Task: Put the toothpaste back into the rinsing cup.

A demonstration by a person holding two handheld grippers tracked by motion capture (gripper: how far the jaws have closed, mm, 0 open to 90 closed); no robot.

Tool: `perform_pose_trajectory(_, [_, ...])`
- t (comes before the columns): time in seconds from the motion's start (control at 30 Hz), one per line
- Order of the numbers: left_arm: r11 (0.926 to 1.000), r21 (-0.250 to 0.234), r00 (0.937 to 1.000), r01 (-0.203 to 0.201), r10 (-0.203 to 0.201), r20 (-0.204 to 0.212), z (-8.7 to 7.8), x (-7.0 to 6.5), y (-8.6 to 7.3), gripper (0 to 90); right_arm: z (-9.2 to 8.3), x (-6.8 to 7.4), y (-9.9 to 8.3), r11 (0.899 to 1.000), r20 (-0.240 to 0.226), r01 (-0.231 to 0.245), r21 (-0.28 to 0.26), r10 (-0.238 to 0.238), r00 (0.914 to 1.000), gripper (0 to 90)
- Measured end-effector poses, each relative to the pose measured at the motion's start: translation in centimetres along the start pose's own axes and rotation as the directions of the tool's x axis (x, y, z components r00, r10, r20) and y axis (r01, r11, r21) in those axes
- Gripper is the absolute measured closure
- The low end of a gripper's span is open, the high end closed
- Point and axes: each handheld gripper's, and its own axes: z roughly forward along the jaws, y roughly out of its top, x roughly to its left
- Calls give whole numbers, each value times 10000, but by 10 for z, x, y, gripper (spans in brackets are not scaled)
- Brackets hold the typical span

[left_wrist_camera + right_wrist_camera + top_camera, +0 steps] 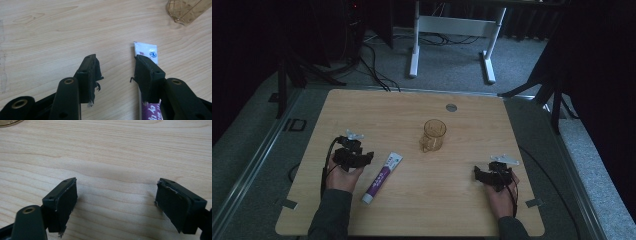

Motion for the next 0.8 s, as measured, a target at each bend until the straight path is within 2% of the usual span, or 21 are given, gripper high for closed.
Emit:
perform_pose_trajectory(0.67, [9984,535,9998,-202,205,-53,1,-11,2,524,0,0,0,10000,0,6,-2,-6,10000,175])
perform_pose_trajectory(0.8, [9974,695,9997,-215,208,111,2,-13,4,523,0,0,0,10000,1,7,-1,-7,10000,175])
